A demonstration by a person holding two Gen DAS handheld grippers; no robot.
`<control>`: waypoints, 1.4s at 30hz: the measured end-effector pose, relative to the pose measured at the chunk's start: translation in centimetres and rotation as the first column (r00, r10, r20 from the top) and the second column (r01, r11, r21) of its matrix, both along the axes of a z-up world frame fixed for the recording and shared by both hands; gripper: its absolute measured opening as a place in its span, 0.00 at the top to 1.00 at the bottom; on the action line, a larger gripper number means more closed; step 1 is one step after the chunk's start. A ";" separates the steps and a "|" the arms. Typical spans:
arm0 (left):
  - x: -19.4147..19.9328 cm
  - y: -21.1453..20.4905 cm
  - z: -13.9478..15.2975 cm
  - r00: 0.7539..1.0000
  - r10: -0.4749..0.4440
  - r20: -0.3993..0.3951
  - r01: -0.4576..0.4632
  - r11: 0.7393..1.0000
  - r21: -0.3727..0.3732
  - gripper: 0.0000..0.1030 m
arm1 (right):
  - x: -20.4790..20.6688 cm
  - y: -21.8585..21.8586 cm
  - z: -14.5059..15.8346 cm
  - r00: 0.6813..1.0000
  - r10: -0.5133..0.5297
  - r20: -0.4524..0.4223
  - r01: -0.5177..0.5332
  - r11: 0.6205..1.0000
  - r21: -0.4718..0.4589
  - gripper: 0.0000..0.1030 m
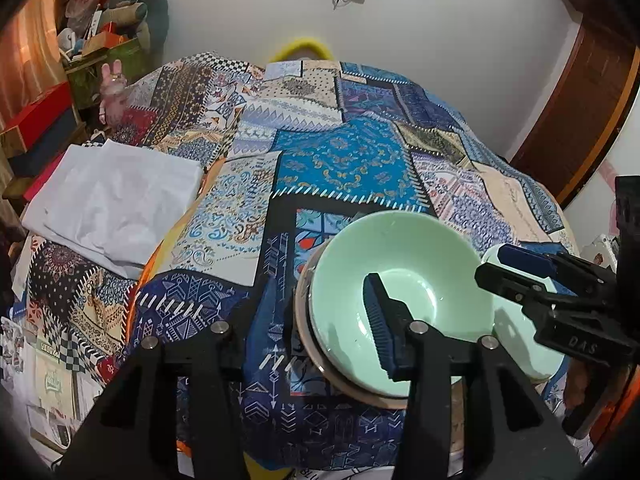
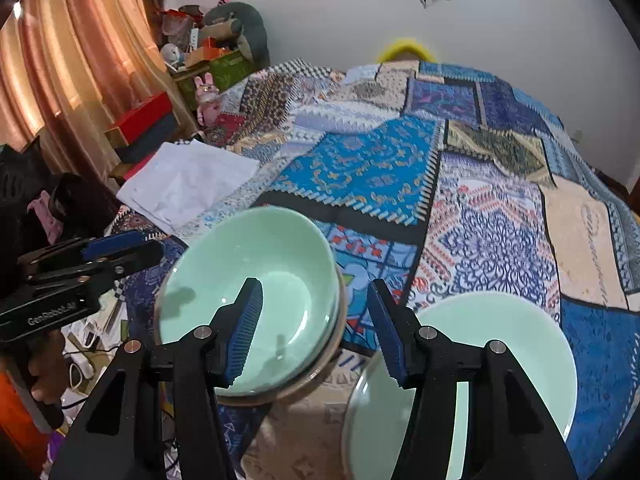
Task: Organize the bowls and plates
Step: 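Lower the mint green bowl into the white bowl with both grippers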
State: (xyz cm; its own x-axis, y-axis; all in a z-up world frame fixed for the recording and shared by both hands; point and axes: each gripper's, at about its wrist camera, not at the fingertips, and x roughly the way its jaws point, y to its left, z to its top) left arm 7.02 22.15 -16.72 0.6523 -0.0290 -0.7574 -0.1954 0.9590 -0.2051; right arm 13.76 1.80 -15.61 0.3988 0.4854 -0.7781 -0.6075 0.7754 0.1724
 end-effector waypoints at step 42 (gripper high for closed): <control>2.1 -0.4 -7.4 0.992 -0.042 -0.120 0.021 0.985 -0.174 0.68 | 1.3 2.2 -5.3 0.973 0.006 -0.231 -0.007 1.000 -0.001 0.62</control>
